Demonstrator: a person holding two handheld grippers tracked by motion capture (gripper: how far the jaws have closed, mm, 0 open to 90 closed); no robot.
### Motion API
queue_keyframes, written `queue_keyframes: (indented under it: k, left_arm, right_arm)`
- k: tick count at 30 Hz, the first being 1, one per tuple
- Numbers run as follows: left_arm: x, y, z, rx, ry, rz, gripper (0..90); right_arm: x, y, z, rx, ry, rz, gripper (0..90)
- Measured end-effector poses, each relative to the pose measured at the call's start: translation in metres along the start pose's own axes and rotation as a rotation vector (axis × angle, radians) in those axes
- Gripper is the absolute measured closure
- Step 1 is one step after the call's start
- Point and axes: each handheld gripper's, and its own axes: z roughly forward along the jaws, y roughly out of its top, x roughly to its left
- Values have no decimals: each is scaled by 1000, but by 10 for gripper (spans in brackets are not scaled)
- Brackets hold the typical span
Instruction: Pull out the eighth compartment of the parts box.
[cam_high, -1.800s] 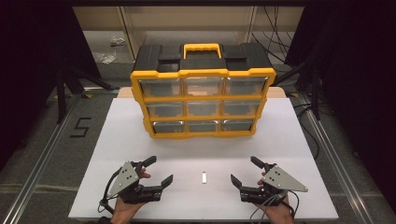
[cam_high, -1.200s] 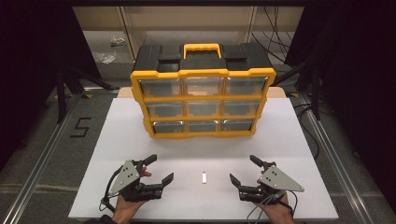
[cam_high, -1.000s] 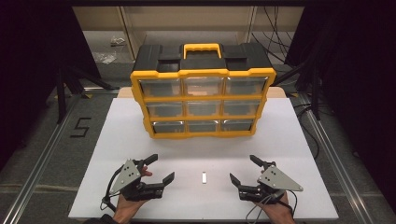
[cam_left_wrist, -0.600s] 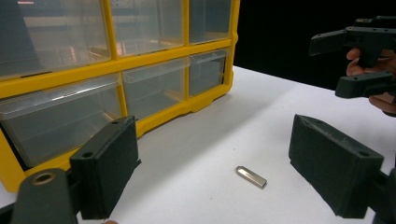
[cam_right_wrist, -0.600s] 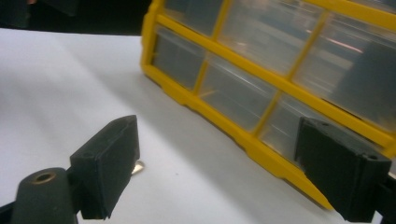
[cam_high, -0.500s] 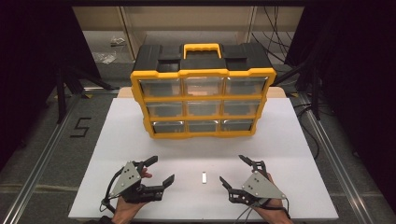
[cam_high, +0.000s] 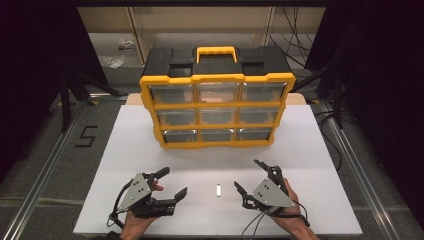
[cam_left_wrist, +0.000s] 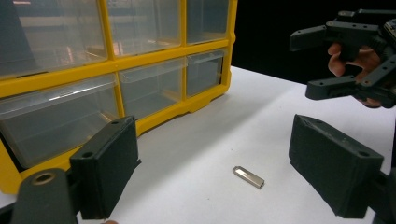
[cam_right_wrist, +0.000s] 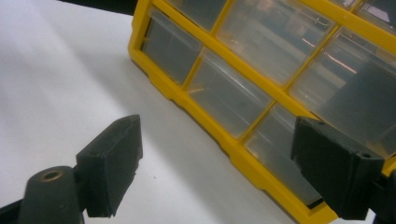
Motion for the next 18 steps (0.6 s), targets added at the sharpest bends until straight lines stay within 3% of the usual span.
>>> queue_keyframes:
  k: [6, 10, 18]
  left_arm:
    - [0, 0, 1, 2, -5, 2, 155]
    - [0, 0, 1, -3, -6, 3, 155]
    - [-1, 0, 1, -1, -5, 8, 155]
  right_arm:
    - [-1, 6, 5, 5, -50, -102, 200]
    - [-2, 8, 9, 11, -64, -139, 208]
    - [1, 18, 21, 23, -95, -269, 244]
